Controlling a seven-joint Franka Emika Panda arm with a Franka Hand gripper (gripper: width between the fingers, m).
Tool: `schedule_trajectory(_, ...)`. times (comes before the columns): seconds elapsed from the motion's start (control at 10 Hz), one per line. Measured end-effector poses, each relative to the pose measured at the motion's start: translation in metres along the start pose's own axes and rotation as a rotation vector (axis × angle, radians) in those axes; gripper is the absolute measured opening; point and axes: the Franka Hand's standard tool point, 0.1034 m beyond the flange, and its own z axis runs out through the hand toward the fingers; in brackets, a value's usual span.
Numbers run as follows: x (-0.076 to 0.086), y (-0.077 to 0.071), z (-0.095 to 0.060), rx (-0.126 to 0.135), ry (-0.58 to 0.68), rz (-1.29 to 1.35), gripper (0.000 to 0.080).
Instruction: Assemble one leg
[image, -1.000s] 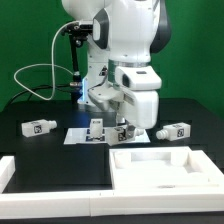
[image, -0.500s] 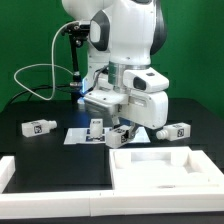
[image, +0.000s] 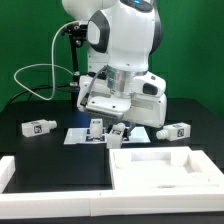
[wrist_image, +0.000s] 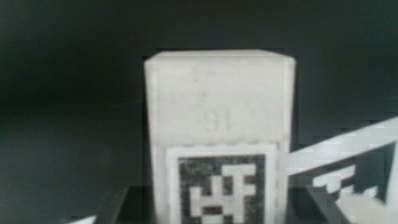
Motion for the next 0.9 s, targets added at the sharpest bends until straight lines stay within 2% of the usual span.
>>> schedule_trajectory(0.1, -0.001, 0.000, 0.000, -0.001, -0.001, 0.035, 0.0285)
schedule_trajectory(0.2, -0.001, -0.001, 0.000, -0.001, 0.000, 0.038, 0.0357)
schedule_trajectory(0.3, -0.001, -0.001, 0.001, -0.001, 0.000, 0.045, 0.0357)
schedule_trajectory(0.4, -0.001, -0.002, 0.001, -0.001, 0.001, 0.052, 0.0544)
schedule_trajectory(0.5, -0.001, -0.002, 0.001, -0.001, 0.001, 0.056, 0.0544)
schedule_trajectory(0.6, -0.002, -0.004, -0.002, -0.002, -0.002, 0.086, 0.0628)
schedule_trajectory(0.8, -0.021, -0.018, -0.039, -0.015, -0.069, 0.231, 0.0643)
schedule_trajectory(0.9, -0.027, -0.021, -0.050, -0.028, -0.089, 0.303, 0.0648)
